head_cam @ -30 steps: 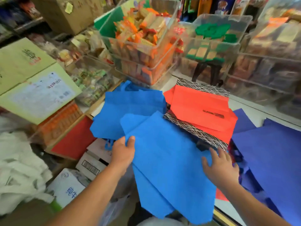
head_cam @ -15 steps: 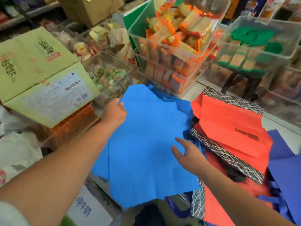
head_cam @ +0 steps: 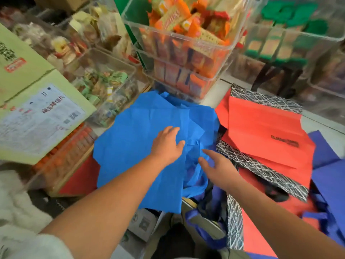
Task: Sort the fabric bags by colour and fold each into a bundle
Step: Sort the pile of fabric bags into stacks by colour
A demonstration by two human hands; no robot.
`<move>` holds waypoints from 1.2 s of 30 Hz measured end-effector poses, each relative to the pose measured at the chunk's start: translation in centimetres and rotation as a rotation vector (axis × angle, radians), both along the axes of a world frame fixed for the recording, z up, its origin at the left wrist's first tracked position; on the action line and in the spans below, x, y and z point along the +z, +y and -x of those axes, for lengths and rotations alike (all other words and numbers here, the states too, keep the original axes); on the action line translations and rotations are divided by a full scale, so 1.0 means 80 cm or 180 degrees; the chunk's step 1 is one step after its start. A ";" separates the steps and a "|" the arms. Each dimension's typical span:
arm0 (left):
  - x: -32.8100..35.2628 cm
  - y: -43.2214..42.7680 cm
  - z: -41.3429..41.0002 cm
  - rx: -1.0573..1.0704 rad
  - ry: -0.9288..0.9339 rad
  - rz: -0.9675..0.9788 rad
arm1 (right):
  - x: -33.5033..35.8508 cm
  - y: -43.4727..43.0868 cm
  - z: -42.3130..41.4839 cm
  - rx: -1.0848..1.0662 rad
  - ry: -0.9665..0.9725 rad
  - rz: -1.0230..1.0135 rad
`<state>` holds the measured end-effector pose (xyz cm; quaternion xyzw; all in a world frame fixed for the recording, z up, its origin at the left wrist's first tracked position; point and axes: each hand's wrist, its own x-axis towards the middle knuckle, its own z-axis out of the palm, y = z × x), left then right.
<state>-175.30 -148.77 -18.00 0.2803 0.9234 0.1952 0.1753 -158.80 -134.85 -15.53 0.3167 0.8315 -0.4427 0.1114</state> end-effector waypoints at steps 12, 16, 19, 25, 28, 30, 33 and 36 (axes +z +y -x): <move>-0.059 0.064 -0.319 0.0838 -0.1482 -0.0335 | -0.054 0.085 -0.333 -0.0445 -0.0387 -0.0333; -0.052 0.096 -0.335 0.0840 -0.1174 -0.0146 | -0.074 0.116 -0.393 -0.0249 -0.0385 -0.0487; -0.050 0.110 -0.337 0.0645 -0.1417 0.0496 | -0.083 0.152 -0.413 -0.0575 -0.0323 -0.0720; -0.059 0.136 -0.362 0.0468 -0.2070 0.0235 | -0.068 0.231 -0.453 -0.1576 -0.1363 -0.1145; -0.026 0.153 -0.382 0.0218 -0.2886 -0.0302 | -0.031 0.191 -0.429 -0.0652 -0.0982 -0.1982; -0.016 0.148 -0.389 0.0012 -0.3134 -0.0688 | -0.026 0.138 -0.402 -0.0291 -0.0159 -0.1723; -0.033 0.107 -0.378 0.0749 -0.1577 -0.0727 | -0.068 0.091 -0.369 0.0189 -0.0408 -0.0855; -0.061 0.048 -0.356 0.1634 -0.1092 -0.0233 | -0.104 0.095 -0.359 0.0362 -0.1082 -0.0857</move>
